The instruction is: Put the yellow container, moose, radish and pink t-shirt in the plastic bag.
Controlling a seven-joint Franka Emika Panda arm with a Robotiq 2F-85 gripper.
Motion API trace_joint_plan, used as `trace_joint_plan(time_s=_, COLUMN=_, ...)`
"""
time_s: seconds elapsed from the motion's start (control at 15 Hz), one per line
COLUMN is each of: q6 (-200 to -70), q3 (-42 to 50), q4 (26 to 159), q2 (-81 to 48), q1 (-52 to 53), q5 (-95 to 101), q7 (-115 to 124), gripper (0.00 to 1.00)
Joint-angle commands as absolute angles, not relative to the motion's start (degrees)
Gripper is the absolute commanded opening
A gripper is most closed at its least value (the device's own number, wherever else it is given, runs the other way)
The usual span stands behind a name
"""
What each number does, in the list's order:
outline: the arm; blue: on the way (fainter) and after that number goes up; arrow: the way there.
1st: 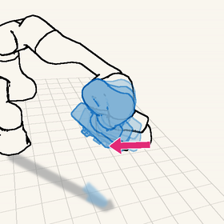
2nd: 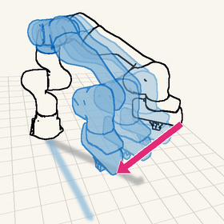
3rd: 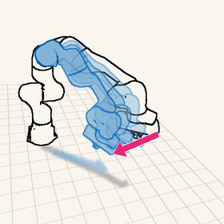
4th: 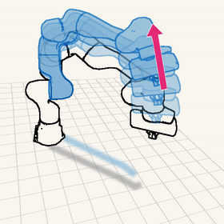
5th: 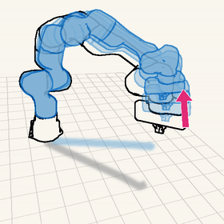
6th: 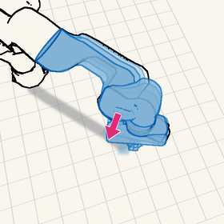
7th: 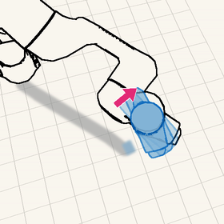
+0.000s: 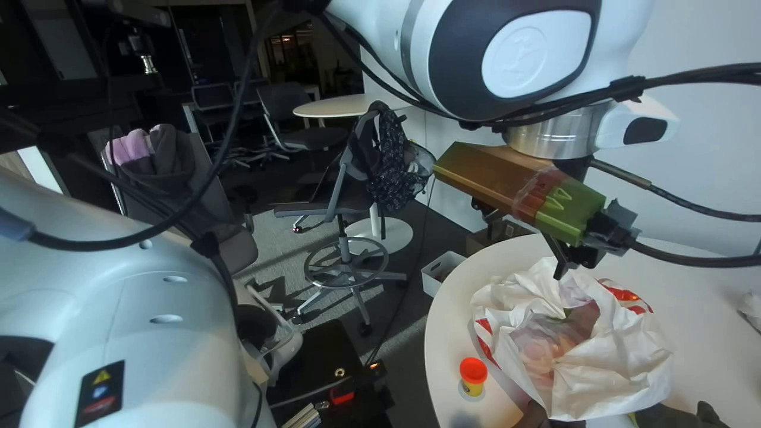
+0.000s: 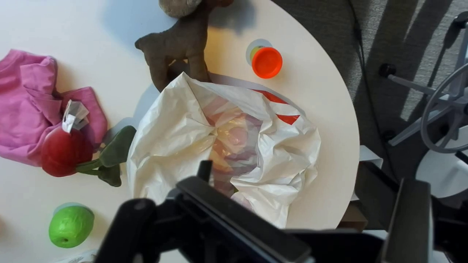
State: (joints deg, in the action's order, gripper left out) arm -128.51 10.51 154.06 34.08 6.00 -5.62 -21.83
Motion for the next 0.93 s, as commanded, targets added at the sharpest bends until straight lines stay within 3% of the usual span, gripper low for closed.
trace_joint_plan(time_s=0.0, q6=-130.27, q3=10.12, q4=151.8, q2=26.96, q1=7.6, q5=-8.44, q7=-22.91, gripper=1.0)
trace_joint_plan(time_s=0.53, q6=-136.53, q3=8.32, q4=142.86, q2=2.99, q1=8.49, q5=-17.62, q7=-25.4, gripper=1.0)
trace_joint_plan(time_s=0.87, q6=-138.54, q3=5.76, q4=138.35, q2=-7.21, q1=2.63, q5=-5.9, q7=-12.39, gripper=1.0)
